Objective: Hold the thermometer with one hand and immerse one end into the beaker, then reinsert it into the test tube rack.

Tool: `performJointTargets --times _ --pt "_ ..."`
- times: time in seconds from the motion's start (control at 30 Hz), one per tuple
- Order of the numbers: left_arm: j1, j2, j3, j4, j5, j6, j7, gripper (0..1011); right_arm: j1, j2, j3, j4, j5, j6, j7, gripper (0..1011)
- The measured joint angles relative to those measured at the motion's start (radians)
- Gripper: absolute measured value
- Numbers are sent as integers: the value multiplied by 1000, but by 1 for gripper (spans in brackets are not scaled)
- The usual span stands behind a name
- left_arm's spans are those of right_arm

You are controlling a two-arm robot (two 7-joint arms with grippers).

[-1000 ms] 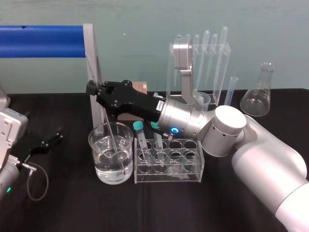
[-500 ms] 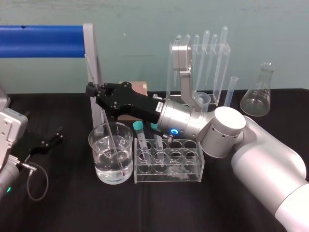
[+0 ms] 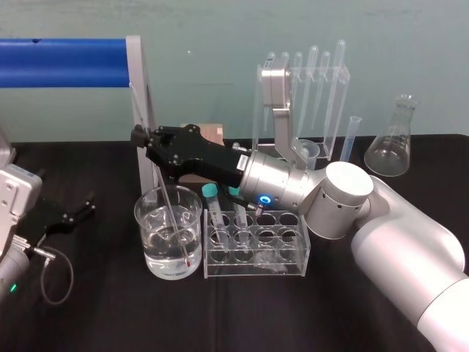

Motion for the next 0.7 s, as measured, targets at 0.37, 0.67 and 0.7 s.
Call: performJointTargets --times 0.37,0.67,0.7 --pt "0 0 0 0 0 0 0 1008 -4 1 0 -9 -1 0 -2 57" --pt "0 0 0 0 0 0 0 1008 -4 1 -1 -11 -2 0 -3 58" --pt "0 0 0 0 0 0 0 1008 -4 1 -1 -11 -2 0 -3 57"
